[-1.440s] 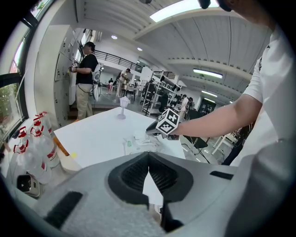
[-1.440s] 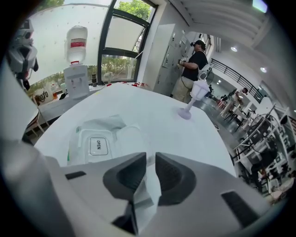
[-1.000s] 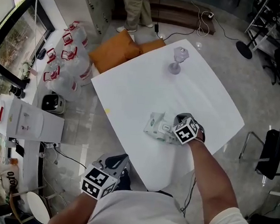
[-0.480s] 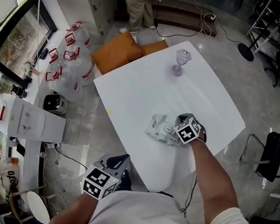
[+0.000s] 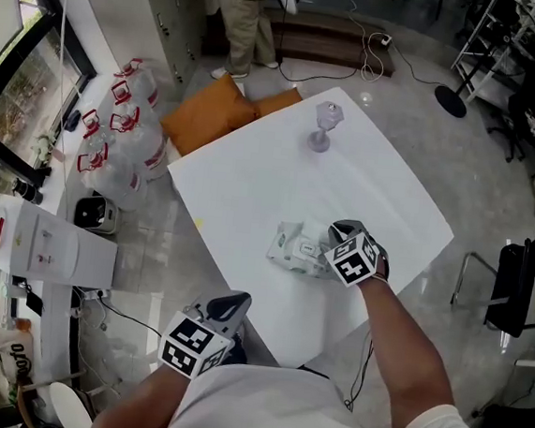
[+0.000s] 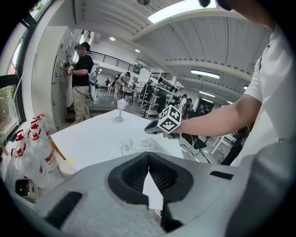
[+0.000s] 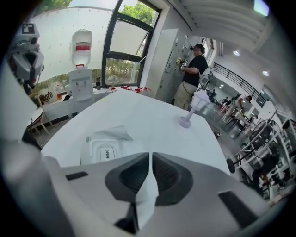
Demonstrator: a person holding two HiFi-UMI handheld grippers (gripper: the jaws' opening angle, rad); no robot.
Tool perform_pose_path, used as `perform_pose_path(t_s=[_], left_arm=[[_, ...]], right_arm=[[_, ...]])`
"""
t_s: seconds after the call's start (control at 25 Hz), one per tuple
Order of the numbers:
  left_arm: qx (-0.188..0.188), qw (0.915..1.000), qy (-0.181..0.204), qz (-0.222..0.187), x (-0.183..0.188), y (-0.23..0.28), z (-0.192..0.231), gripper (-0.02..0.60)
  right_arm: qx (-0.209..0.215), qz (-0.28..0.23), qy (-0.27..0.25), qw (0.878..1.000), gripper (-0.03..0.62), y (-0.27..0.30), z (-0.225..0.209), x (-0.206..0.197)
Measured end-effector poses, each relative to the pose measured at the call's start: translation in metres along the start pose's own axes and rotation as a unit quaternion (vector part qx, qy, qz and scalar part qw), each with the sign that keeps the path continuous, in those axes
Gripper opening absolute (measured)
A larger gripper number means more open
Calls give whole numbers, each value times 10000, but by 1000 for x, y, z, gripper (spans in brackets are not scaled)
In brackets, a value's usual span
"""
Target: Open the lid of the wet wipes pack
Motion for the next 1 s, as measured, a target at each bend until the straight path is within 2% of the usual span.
perform_pose_path(t_s=[0.24,0.44,0.68,1.0], left_arm=[[-162,9991,243,-293,24,7,-13,0],[-306,9976,345,-519,42,10,-26,0],[-388,9956,374,-772,60,5,-35,0],[-489,9930,464,-973,78,-3,-50,0]], right_arm=[[-149,-545,266,9980,29,-63,28,8],[-116,-1129,1034,9881,28,-111,60,-1],[-116,-2085,2039,9565,8,-175,83,1],[-70,-3144,2616,9125,6,-240,103,9]])
Point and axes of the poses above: the fingertips, and each gripper's own axes: y forward along the fingers, z to its left, x out of its top, the point moved 1 cm from there along -y, backward along the fingers, and after that the axes turned 10 degrees about x, right-handed, at the moved point
